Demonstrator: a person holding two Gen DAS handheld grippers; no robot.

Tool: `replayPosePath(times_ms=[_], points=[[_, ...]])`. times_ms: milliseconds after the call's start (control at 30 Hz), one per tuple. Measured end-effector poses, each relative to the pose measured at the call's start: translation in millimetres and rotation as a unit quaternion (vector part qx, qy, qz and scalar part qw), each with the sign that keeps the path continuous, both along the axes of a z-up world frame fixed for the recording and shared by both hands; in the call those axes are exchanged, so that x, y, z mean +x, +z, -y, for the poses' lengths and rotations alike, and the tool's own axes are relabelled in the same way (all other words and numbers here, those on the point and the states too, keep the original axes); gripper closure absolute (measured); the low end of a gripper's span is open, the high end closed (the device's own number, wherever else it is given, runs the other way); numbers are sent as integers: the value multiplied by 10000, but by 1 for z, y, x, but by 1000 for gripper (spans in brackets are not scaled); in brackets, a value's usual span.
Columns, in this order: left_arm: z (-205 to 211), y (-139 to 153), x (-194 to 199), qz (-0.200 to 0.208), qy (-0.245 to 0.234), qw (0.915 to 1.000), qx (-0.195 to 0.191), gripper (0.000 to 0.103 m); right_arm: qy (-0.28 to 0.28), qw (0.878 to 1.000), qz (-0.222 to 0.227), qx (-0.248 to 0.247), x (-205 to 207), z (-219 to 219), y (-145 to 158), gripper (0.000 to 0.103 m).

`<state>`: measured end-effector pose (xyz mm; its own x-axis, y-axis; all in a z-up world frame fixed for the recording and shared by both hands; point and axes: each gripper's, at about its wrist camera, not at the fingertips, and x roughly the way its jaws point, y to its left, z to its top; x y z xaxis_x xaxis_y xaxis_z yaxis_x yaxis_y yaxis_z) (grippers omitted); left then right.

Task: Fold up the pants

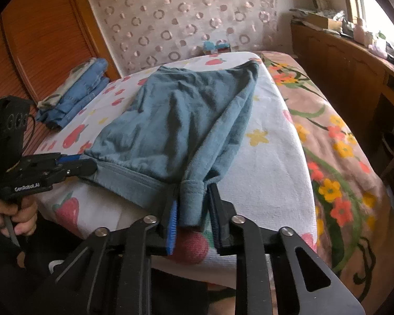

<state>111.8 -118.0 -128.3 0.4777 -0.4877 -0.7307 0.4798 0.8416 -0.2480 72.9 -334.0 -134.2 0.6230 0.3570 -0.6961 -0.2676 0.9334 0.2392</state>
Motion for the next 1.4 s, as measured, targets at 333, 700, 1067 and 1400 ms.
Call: replayPosePath(times_ms=[333, 700, 1067, 1400], points=[[-5, 45, -17, 544, 38, 9983, -201, 95, 115, 9992, 360, 160, -6, -4, 24, 96], [-39, 160, -40, 1536, 168, 9864, -568, 95, 463, 9872, 1523, 37, -14, -23, 134, 96], [-75, 225, -54, 2254, 524, 9716, -491, 95, 985, 9668, 2346, -237, -15, -71, 226, 96], [-98, 211, 23, 2177, 936, 9711, -266, 95, 1146, 9700, 2108, -378, 60, -110, 219, 96]])
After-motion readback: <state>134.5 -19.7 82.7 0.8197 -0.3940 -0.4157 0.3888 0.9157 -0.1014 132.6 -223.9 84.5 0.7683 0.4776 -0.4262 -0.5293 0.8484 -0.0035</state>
